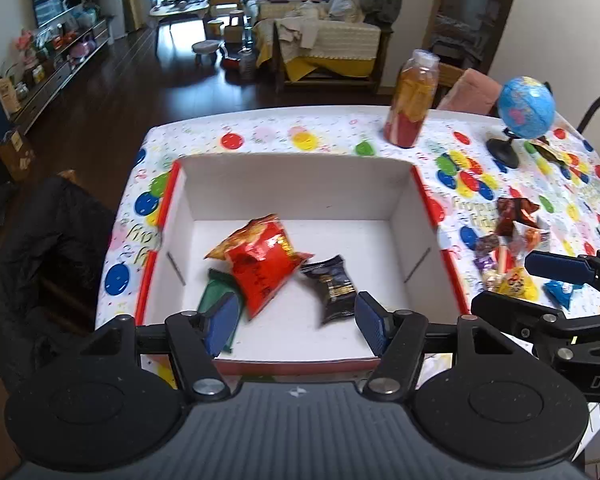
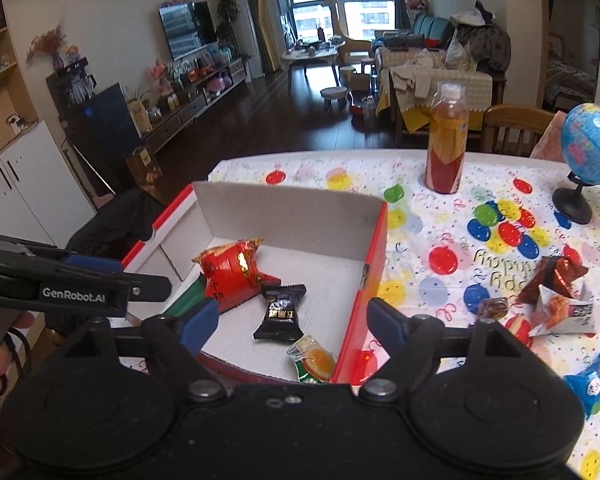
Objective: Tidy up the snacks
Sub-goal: 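Move both tools back toward the remaining snacks, then grasp the yellow M&M's bag with the left tool while the right tool grasps the blue cookie packet, then carry the yellow bag and blue cookie packet over the box with both tools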
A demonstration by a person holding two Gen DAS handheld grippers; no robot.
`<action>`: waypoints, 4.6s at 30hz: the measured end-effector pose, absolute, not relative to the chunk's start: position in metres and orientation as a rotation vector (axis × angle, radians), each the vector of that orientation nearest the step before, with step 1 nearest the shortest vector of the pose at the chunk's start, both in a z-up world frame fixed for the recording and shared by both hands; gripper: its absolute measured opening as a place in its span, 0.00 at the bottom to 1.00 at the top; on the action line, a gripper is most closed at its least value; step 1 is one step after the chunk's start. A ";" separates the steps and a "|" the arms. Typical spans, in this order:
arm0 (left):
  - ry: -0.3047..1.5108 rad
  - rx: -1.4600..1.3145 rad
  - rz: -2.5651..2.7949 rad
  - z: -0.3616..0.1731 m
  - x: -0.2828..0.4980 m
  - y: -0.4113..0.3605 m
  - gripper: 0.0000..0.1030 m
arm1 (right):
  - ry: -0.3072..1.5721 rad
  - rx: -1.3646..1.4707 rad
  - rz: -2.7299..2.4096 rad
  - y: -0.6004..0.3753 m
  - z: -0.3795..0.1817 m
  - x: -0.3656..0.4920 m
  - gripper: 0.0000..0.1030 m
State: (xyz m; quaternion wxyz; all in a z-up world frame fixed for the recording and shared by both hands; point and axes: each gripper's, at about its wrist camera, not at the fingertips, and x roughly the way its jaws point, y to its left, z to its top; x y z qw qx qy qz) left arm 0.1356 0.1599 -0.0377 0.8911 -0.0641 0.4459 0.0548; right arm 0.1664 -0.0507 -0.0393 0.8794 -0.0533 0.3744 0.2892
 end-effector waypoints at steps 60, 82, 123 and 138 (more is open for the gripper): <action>0.987 -0.011 -0.181 -0.130 0.245 -0.110 0.99 | 0.895 0.089 0.123 -0.337 -0.117 0.243 0.96; 1.012 0.048 -0.102 -0.170 0.279 -0.133 0.83 | 1.066 0.244 0.070 -0.335 -0.166 0.292 0.69; 1.014 -0.122 -0.101 -0.102 0.225 -0.075 0.32 | 0.910 0.168 0.288 -0.300 -0.078 0.217 0.24; 0.930 -0.172 -0.023 -0.050 0.186 0.006 0.33 | 0.816 0.091 0.440 -0.217 -0.027 0.191 0.24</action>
